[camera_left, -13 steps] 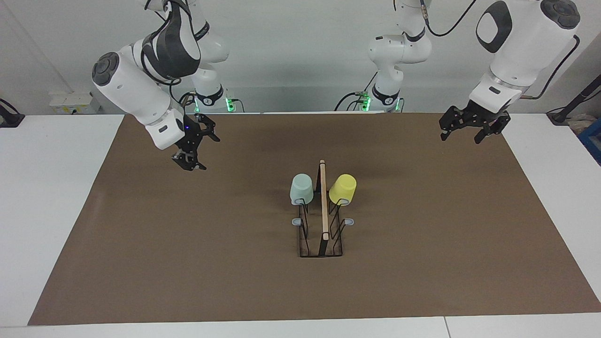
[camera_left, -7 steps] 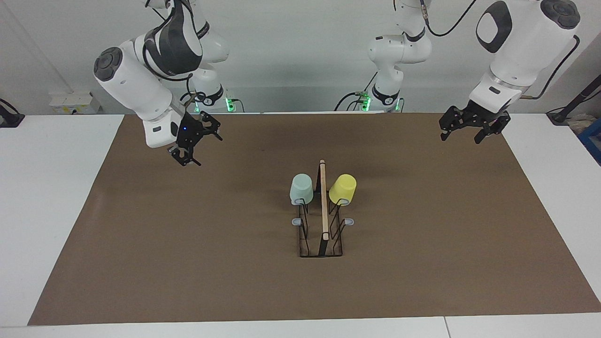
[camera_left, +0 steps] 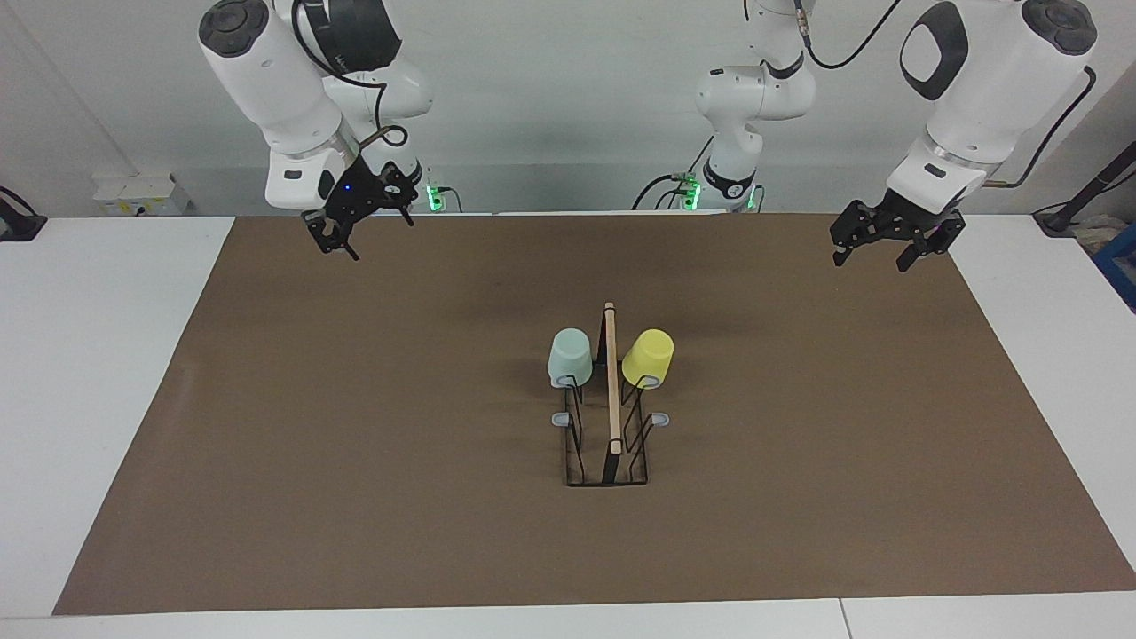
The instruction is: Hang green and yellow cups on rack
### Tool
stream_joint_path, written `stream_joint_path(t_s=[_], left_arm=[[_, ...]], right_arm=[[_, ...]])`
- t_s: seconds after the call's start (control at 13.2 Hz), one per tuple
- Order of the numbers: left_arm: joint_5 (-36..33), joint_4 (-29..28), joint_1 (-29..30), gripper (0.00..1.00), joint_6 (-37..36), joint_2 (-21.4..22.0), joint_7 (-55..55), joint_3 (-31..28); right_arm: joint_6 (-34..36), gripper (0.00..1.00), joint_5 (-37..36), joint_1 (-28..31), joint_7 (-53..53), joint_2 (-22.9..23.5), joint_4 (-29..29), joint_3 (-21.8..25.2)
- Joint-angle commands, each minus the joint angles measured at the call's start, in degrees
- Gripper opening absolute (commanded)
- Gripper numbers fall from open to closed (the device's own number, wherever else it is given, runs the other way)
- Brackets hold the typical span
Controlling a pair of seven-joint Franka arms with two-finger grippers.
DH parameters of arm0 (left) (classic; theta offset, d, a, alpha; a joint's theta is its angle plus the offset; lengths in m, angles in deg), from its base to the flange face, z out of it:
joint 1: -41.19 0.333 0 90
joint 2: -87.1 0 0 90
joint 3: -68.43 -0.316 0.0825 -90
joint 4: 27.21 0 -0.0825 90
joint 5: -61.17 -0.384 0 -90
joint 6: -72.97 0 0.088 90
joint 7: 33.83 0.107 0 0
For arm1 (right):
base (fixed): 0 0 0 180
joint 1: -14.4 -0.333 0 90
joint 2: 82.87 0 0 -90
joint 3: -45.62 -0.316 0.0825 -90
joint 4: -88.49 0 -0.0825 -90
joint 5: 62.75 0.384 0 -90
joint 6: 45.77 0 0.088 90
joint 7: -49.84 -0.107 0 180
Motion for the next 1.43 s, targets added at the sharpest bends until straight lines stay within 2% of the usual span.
stream_joint_path(t_s=[0.0, 0.45, 1.36], left_arm=[[0.41, -0.84, 0.67, 1.0, 0.14, 0.93, 0.51, 0.23], [0.41, -0.84, 0.67, 1.0, 0.22, 0.93, 0.51, 0.23], [0.41, -0.84, 0.67, 1.0, 0.14, 0.93, 0.51, 0.23]], right_arm=[[0.46, 1.0, -1.36, 0.9, -2.12, -0.35, -0.3, 0.09], [-2.79, 1.0, -0.31, 5.47, -2.2, -0.26, -0.47, 0.8], [-2.88, 1.0, -1.8, 4.6, -7.28, 0.71, 3.31, 0.01]])
